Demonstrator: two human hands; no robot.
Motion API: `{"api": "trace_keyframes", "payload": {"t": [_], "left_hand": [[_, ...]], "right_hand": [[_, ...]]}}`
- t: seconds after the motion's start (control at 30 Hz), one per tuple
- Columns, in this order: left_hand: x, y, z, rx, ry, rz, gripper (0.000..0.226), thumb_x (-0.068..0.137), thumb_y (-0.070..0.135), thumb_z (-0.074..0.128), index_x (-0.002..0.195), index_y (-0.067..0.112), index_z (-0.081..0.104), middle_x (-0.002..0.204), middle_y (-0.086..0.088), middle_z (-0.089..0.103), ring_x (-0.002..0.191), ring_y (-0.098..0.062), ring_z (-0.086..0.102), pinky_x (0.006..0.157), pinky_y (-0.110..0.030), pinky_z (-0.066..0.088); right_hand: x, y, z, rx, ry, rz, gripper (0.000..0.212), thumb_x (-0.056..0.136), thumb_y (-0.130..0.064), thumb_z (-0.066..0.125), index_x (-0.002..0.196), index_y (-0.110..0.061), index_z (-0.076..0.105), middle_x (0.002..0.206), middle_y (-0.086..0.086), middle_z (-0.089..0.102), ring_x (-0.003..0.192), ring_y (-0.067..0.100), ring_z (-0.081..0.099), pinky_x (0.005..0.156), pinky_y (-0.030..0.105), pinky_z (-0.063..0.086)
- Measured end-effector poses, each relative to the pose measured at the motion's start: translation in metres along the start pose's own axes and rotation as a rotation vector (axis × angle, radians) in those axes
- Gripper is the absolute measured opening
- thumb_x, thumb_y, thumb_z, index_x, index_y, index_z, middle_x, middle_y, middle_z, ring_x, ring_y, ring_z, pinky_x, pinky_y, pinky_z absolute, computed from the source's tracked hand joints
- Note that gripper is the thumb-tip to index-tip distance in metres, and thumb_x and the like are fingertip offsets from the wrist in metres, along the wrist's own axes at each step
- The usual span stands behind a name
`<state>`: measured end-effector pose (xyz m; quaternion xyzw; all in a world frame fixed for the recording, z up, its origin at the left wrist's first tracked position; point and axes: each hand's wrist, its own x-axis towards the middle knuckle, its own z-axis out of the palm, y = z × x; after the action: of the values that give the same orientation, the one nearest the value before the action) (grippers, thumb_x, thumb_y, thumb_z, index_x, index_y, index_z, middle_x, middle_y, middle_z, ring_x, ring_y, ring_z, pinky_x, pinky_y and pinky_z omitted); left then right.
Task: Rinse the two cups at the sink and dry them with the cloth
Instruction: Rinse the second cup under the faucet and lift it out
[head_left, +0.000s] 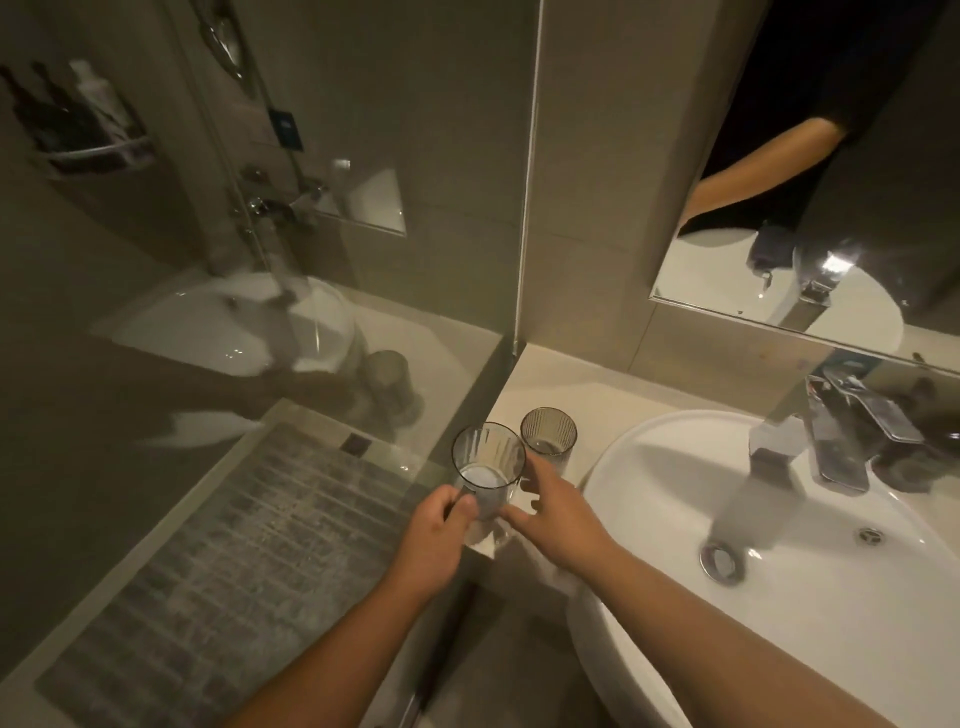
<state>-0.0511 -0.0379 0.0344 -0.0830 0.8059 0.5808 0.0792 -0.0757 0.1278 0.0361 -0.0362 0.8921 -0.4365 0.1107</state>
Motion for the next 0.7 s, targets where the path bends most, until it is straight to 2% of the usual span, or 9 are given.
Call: {"api": "trace_keyframes", "payload": {"t": [0.1, 0.17, 0.23, 0.3, 0.43, 0.5, 0.57, 0.63, 0.7], "left_hand": [[-0.015, 0.022, 0.011, 0.041, -0.053, 0.104, 0.025, 0.1, 0.014, 0.053, 0.076, 0.009, 0.052, 0.068, 0.002, 0.049, 0.063, -0.009, 0.042, 0.06, -0.024, 0.038], [-0.022, 0.035, 0.024, 0.068, -0.103, 0.171, 0.026, 0.096, 0.02, 0.055, 0.072, 0.01, 0.051, 0.065, 0.006, 0.047, 0.061, -0.009, 0.04, 0.06, -0.032, 0.035], [-0.027, 0.046, 0.042, 0.112, -0.152, 0.23, 0.027, 0.087, 0.03, 0.05, 0.071, 0.009, 0.051, 0.064, 0.006, 0.048, 0.062, -0.012, 0.041, 0.06, -0.035, 0.035], [-0.029, 0.053, 0.067, 0.145, -0.214, 0.266, 0.03, 0.087, 0.031, 0.05, 0.075, 0.003, 0.053, 0.067, 0.0, 0.051, 0.064, -0.013, 0.043, 0.061, -0.035, 0.035], [-0.032, 0.057, 0.126, 0.196, -0.345, 0.258, 0.024, 0.097, 0.015, 0.054, 0.08, -0.001, 0.056, 0.069, -0.002, 0.053, 0.066, -0.014, 0.045, 0.063, -0.035, 0.035], [-0.035, 0.053, 0.155, 0.221, -0.399, 0.243, 0.022, 0.097, 0.015, 0.053, 0.08, 0.002, 0.057, 0.069, 0.0, 0.055, 0.066, -0.013, 0.046, 0.063, -0.033, 0.036], [-0.039, 0.048, 0.183, 0.241, -0.447, 0.228, 0.023, 0.098, 0.017, 0.052, 0.08, 0.002, 0.058, 0.073, -0.007, 0.06, 0.068, -0.015, 0.048, 0.063, -0.032, 0.037], [-0.042, 0.043, 0.206, 0.251, -0.477, 0.202, 0.025, 0.097, 0.018, 0.052, 0.081, 0.0, 0.058, 0.08, -0.016, 0.063, 0.07, -0.017, 0.05, 0.065, -0.032, 0.039], [-0.044, 0.04, 0.222, 0.225, -0.489, 0.153, 0.029, 0.091, 0.024, 0.052, 0.079, -0.002, 0.056, 0.076, -0.016, 0.061, 0.068, -0.016, 0.048, 0.065, -0.033, 0.038]], "right_hand": [[-0.033, 0.001, -0.03, -0.027, 0.059, -0.002, 0.068, 0.084, -0.036, 0.068, 0.143, -0.029, 0.034, 0.136, -0.005, 0.054, 0.119, 0.014, 0.055, 0.098, 0.032, 0.048], [-0.055, 0.006, -0.053, -0.033, 0.104, 0.029, 0.066, 0.086, -0.03, 0.067, 0.143, -0.024, 0.036, 0.137, -0.003, 0.054, 0.12, 0.016, 0.055, 0.097, 0.03, 0.047], [-0.076, 0.017, -0.076, -0.041, 0.159, 0.066, 0.061, 0.087, -0.026, 0.067, 0.141, -0.021, 0.04, 0.136, -0.002, 0.055, 0.119, 0.015, 0.056, 0.096, 0.028, 0.048], [-0.097, 0.033, -0.101, -0.043, 0.217, 0.111, 0.055, 0.087, -0.025, 0.067, 0.138, -0.021, 0.045, 0.135, -0.001, 0.057, 0.116, 0.012, 0.057, 0.097, 0.028, 0.049], [-0.135, 0.068, -0.161, -0.087, 0.411, 0.184, 0.038, 0.09, -0.022, 0.064, 0.128, -0.018, 0.058, 0.127, 0.0, 0.06, 0.108, 0.012, 0.059, 0.092, 0.027, 0.049], [-0.148, 0.085, -0.193, -0.182, 0.551, 0.183, 0.029, 0.091, -0.02, 0.061, 0.119, -0.017, 0.064, 0.122, 0.001, 0.062, 0.105, 0.016, 0.059, 0.092, 0.032, 0.05], [-0.153, 0.102, -0.221, -0.298, 0.68, 0.168, 0.025, 0.09, -0.016, 0.06, 0.114, -0.013, 0.066, 0.12, 0.004, 0.062, 0.11, 0.022, 0.056, 0.093, 0.034, 0.047], [-0.15, 0.119, -0.246, -0.387, 0.745, 0.174, 0.028, 0.09, -0.015, 0.059, 0.117, -0.011, 0.064, 0.124, 0.006, 0.059, 0.117, 0.027, 0.052, 0.096, 0.034, 0.042], [-0.138, 0.132, -0.265, -0.455, 0.689, 0.207, 0.041, 0.09, -0.018, 0.058, 0.131, -0.013, 0.055, 0.139, 0.007, 0.049, 0.129, 0.028, 0.043, 0.103, 0.039, 0.039]]}}
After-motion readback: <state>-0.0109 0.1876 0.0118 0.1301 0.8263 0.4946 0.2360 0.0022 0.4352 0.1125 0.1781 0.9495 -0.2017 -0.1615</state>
